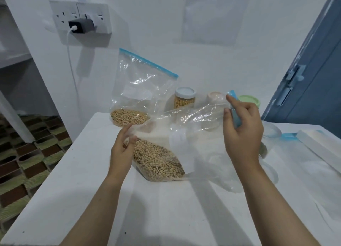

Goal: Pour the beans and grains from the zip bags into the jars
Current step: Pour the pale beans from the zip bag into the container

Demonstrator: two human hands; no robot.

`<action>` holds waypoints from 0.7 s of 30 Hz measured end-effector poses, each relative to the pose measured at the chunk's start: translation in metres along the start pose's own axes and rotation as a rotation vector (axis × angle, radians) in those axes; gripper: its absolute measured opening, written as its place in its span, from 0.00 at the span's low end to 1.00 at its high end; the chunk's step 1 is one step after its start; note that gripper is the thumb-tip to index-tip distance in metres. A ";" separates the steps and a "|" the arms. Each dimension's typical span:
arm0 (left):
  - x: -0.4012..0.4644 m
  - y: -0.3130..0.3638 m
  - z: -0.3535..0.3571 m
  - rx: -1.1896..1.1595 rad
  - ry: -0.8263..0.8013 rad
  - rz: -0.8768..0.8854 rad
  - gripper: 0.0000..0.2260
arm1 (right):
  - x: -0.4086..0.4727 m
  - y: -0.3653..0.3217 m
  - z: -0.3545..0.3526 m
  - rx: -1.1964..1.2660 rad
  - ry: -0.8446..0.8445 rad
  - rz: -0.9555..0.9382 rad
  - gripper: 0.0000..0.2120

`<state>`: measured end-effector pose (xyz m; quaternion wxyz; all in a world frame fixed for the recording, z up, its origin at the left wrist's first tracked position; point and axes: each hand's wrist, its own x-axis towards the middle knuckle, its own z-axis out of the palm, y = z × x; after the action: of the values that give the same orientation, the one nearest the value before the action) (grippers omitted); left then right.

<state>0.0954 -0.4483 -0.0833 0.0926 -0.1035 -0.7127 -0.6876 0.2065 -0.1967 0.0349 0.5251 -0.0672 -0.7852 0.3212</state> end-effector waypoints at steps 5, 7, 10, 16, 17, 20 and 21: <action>0.005 0.002 0.009 -0.004 0.058 0.010 0.16 | -0.003 0.004 -0.006 -0.005 -0.013 -0.011 0.16; 0.008 0.002 0.012 0.001 0.067 0.004 0.16 | -0.002 0.006 -0.008 -0.004 -0.010 -0.023 0.16; 0.014 0.002 0.015 -0.012 0.073 -0.010 0.17 | 0.000 0.007 -0.009 -0.003 -0.015 -0.049 0.16; 0.018 0.005 0.024 -0.015 0.137 0.039 0.17 | 0.003 0.006 -0.009 0.006 -0.023 -0.092 0.16; 0.019 0.006 0.026 -0.019 0.151 0.043 0.16 | 0.004 0.005 -0.010 0.009 -0.023 -0.101 0.16; 0.023 0.011 0.029 -0.044 0.187 0.050 0.14 | 0.008 0.003 -0.011 0.008 -0.016 -0.124 0.17; 0.025 0.014 0.030 -0.048 0.195 0.057 0.14 | 0.010 0.002 -0.012 0.006 -0.016 -0.130 0.17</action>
<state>0.0759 -0.4169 -0.0642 0.1786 -0.0583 -0.6803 -0.7085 0.2118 -0.1860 0.0446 0.5388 -0.0118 -0.7911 0.2892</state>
